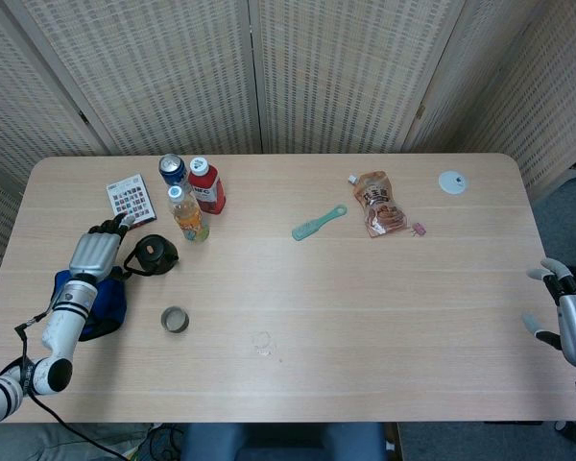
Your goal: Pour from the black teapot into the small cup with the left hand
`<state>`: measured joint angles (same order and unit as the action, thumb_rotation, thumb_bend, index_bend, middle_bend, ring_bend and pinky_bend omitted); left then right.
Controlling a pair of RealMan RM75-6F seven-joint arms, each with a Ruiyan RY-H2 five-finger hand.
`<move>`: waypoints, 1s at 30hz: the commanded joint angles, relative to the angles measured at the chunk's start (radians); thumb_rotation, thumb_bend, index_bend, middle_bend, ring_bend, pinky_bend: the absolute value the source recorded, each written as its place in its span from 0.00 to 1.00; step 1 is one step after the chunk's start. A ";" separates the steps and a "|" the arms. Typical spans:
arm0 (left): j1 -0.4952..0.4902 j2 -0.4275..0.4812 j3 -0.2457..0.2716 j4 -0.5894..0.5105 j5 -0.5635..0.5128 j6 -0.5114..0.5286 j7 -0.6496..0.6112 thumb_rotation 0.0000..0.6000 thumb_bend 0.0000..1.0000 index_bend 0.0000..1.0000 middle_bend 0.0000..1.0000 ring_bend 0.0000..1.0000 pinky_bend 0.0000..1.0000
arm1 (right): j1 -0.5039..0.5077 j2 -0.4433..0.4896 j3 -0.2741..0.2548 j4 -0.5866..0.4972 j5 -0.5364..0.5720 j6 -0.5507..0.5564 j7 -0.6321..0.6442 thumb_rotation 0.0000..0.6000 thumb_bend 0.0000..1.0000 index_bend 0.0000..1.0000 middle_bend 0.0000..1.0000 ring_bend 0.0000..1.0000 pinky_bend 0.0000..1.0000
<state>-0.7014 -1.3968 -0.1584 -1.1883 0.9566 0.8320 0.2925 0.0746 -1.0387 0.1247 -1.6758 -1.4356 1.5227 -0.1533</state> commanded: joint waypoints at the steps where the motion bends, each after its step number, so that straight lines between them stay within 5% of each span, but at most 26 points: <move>1: 0.022 0.025 0.018 -0.034 0.045 0.039 -0.007 1.00 0.20 0.01 0.00 0.10 0.15 | 0.000 0.005 0.004 -0.004 0.001 0.005 -0.002 1.00 0.16 0.32 0.23 0.22 0.24; 5: 0.052 0.061 0.044 -0.090 0.147 0.099 -0.050 1.00 0.20 0.12 0.01 0.13 0.14 | 0.001 0.018 0.014 -0.017 0.000 0.015 -0.004 1.00 0.16 0.32 0.23 0.22 0.24; 14: 0.082 0.113 0.091 -0.184 0.363 0.167 -0.208 1.00 0.20 0.29 0.22 0.26 0.07 | 0.017 0.046 0.033 -0.041 0.001 0.012 -0.020 1.00 0.16 0.32 0.23 0.21 0.24; 18: 0.080 0.116 0.096 -0.203 0.381 0.163 -0.206 1.00 0.20 0.31 0.24 0.27 0.00 | 0.020 0.054 0.038 -0.054 0.002 0.012 -0.023 1.00 0.16 0.32 0.23 0.20 0.22; 30: 0.053 0.073 0.083 -0.156 0.338 0.096 -0.160 1.00 0.20 0.32 0.29 0.29 0.00 | 0.014 0.071 0.037 -0.067 0.019 0.013 -0.027 1.00 0.16 0.32 0.23 0.20 0.18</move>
<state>-0.6456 -1.3195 -0.0731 -1.3502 1.3004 0.9331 0.1297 0.0893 -0.9685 0.1619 -1.7427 -1.4165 1.5354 -0.1806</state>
